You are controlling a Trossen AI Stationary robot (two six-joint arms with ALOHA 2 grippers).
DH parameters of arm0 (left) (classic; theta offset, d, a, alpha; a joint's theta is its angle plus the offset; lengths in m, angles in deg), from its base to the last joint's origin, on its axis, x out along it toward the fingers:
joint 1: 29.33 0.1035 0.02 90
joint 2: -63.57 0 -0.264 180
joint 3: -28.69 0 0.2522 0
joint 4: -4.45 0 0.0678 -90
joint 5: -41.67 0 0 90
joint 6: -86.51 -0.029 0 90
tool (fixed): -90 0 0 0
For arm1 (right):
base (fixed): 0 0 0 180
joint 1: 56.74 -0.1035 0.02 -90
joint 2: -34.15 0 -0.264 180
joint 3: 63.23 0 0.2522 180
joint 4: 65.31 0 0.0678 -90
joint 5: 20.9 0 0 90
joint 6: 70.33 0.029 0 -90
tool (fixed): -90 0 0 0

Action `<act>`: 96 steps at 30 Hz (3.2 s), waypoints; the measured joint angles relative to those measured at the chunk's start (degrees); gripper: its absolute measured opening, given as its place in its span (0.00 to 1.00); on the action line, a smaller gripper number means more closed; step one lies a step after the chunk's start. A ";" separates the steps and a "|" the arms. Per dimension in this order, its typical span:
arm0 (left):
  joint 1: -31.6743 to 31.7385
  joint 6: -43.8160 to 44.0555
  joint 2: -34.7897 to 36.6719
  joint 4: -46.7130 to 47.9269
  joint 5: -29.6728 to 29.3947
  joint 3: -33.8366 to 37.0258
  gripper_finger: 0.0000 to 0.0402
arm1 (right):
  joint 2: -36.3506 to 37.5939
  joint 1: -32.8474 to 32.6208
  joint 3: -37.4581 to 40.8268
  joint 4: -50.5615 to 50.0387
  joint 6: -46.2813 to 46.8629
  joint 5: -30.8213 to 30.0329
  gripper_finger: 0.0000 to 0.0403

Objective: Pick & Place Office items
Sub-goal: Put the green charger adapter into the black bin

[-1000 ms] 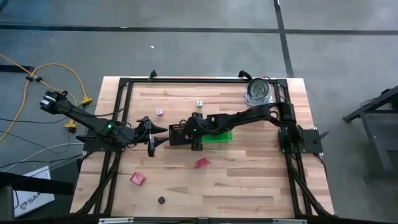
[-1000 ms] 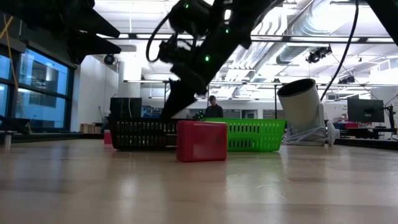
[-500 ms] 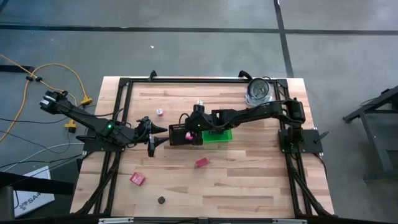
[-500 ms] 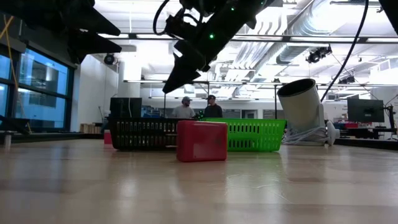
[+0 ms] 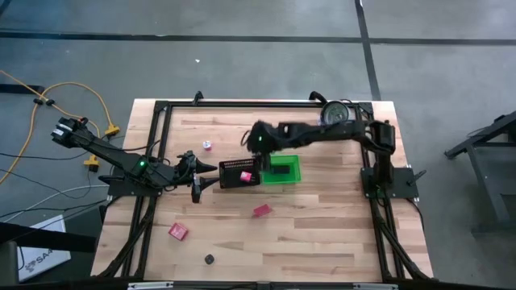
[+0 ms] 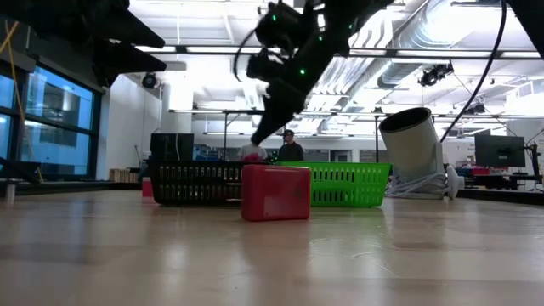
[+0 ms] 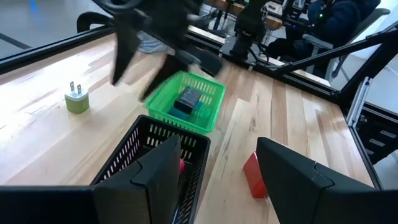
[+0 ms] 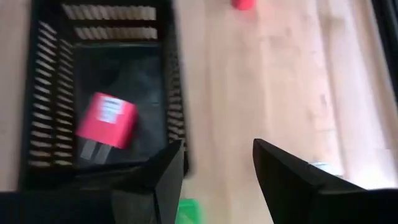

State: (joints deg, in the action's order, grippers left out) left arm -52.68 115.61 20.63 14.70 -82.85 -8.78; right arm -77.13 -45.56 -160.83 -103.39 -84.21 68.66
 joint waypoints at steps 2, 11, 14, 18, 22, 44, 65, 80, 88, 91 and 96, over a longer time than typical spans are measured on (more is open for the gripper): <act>0.00 0.00 0.00 -0.05 0.00 0.00 0.51 | 0.07 2.31 0.00 -0.71 -2.77 1.33 0.45; 0.00 0.00 0.00 -0.29 0.00 0.00 0.51 | 1.16 10.53 0.02 -0.24 -9.80 9.00 0.45; 0.00 0.00 0.00 -0.43 0.00 0.00 0.51 | 1.27 12.37 0.00 0.77 -9.99 12.95 0.45; 0.00 0.00 0.00 -0.45 0.00 0.00 0.51 | 1.25 14.01 0.00 1.10 -9.99 14.78 0.45; 0.00 0.00 -0.02 -0.45 0.00 0.00 0.51 | 1.25 14.59 0.00 0.82 -10.24 14.08 0.45; 0.00 0.00 -0.01 -0.45 0.00 0.00 0.51 | 0.16 18.21 -3.23 -6.41 -16.11 12.02 0.35; 0.00 0.00 -0.02 -0.45 0.00 0.00 0.51 | -2.06 15.93 -3.17 -5.35 -15.97 10.79 0.37; 0.00 0.00 -0.02 -0.45 0.00 0.00 0.51 | -2.51 16.05 -2.48 -4.71 -16.45 10.53 0.53; -0.01 0.00 0.00 -0.45 -0.01 0.00 0.51 | -2.62 15.43 -1.73 -3.74 -16.69 9.65 0.54; -0.02 0.00 -0.02 -0.45 -0.02 0.00 0.51 | -2.62 15.06 -2.16 -2.79 -16.39 7.70 0.53; 0.00 0.00 -0.02 -0.45 0.00 0.00 0.51 | -2.62 14.80 -4.69 -0.40 -16.59 8.31 0.53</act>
State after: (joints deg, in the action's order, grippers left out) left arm -52.68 115.61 20.61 14.24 -82.85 -8.78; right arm -79.75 -30.76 -165.52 -103.78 -100.80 76.97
